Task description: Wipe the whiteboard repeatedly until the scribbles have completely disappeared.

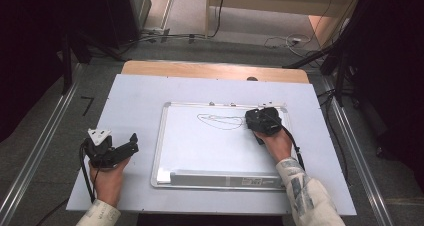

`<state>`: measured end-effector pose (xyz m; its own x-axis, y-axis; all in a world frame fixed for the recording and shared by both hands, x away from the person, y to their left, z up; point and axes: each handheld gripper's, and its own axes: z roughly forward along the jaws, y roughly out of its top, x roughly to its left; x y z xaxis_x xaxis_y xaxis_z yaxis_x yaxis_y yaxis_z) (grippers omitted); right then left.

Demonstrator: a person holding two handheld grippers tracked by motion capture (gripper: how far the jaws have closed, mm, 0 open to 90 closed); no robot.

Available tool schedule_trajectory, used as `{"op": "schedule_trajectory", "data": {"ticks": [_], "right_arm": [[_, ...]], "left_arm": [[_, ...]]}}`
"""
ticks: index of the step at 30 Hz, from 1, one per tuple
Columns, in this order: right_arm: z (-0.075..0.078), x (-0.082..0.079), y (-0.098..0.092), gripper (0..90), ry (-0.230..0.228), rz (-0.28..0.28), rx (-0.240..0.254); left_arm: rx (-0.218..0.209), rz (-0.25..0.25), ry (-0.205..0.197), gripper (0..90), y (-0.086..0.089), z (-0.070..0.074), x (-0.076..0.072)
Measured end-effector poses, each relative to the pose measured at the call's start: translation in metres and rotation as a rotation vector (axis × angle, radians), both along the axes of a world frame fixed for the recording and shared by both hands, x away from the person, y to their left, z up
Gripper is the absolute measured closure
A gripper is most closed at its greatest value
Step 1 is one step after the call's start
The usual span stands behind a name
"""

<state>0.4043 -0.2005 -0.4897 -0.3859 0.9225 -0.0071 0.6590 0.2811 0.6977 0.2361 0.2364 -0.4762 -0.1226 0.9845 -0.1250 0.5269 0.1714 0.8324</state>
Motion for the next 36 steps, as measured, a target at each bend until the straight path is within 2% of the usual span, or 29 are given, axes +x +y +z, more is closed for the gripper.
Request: {"op": "schedule_trajectory", "data": {"ticks": [9, 16, 36], "right_arm": [[0.000, 0.000, 0.009, 38.6, 0.001, 0.021, -0.010], [0.000, 0.002, 0.014, 38.6, 0.003, 0.030, 0.005], [0.000, 0.001, 0.028, 38.6, 0.005, 0.085, 0.001]], "left_arm": [[0.000, -0.001, -0.001, 6.1, 0.000, 0.000, 0.000], [-0.001, -0.002, -0.002, 6.1, 0.000, 0.000, 0.000], [-0.001, -0.004, 0.000, 6.1, -0.001, 0.000, 0.001]]}}
